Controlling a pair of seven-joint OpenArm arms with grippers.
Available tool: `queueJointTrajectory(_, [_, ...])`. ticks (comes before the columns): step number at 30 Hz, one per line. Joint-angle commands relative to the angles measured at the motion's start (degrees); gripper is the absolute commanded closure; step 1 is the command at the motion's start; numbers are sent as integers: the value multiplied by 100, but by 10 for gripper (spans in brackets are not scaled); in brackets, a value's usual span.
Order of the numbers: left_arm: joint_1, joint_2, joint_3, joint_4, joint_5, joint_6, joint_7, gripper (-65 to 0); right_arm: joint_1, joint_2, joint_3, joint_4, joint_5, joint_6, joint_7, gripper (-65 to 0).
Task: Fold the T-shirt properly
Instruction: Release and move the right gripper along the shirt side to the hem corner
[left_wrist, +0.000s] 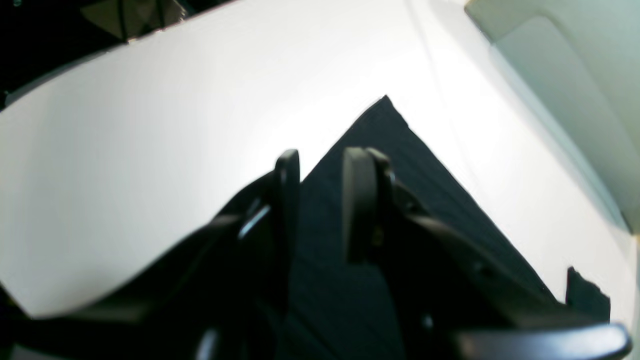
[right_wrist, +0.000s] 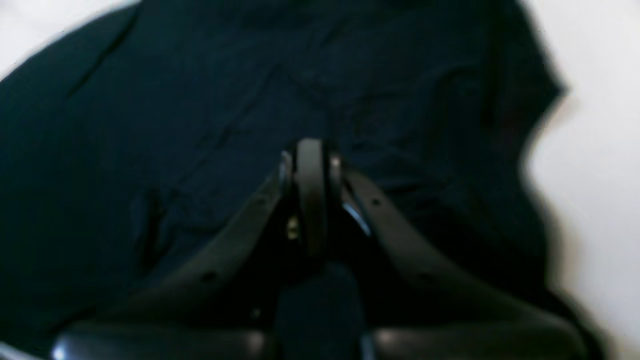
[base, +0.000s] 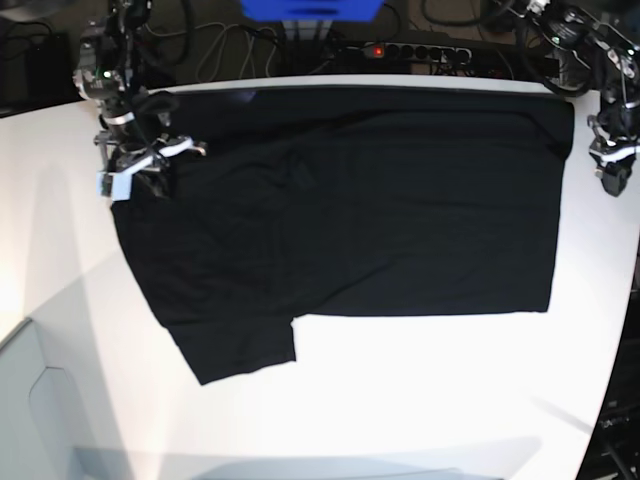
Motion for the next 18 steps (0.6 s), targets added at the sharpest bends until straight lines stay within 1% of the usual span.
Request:
queueJointTrajectory(1, [73, -113, -21, 93, -101, -27, -135, -151, 127, 60, 100, 79, 6, -69, 150, 0])
queueJointTrajectory(4, [126, -78, -47, 93, -39, -27, -144, -151, 505, 104, 338, -114, -12, -69, 150, 0])
queueJointTrajectory(6, [152, -51, -47, -13, -57, -1, -144, -151, 839, 227, 452, -325, -12, -69, 88, 0])
queueJointTrajectory(7, [170, 10, -65, -101, -57, -1, -144, -151, 971, 324, 461, -395, -12, -51, -35, 0])
queueJointTrajectory(10, [231, 116, -74, -285, -48, 8, -197, -151, 1437, 729, 443, -721, 15, -42, -430, -64])
queueJointTrajectory(12, [231, 133, -74, -365, -39, 17, -153, -151, 1788, 878, 443, -1072, 15, 46, -580, -114])
queueJointTrajectory(13, [293, 142, -74, -391, -39, 17, -153, -151, 1955, 948, 470, -1257, 6, 222, -641, -134])
queueJointTrajectory(15, [381, 283, -74, -356, -48, 25, -153, -152, 2210, 1107, 478, -1617, -3, 731, -650, -156])
queueJointTrajectory(16, [389, 379, -74, -329, -48, 25, -179, -152, 2325, 1177, 487, -1776, -3, 942, -650, -160])
queueJointTrajectory(18, [389, 458, -74, -365, -39, 25, -170, -152, 2544, 1282, 487, -2118, -12, 1373, -650, -162])
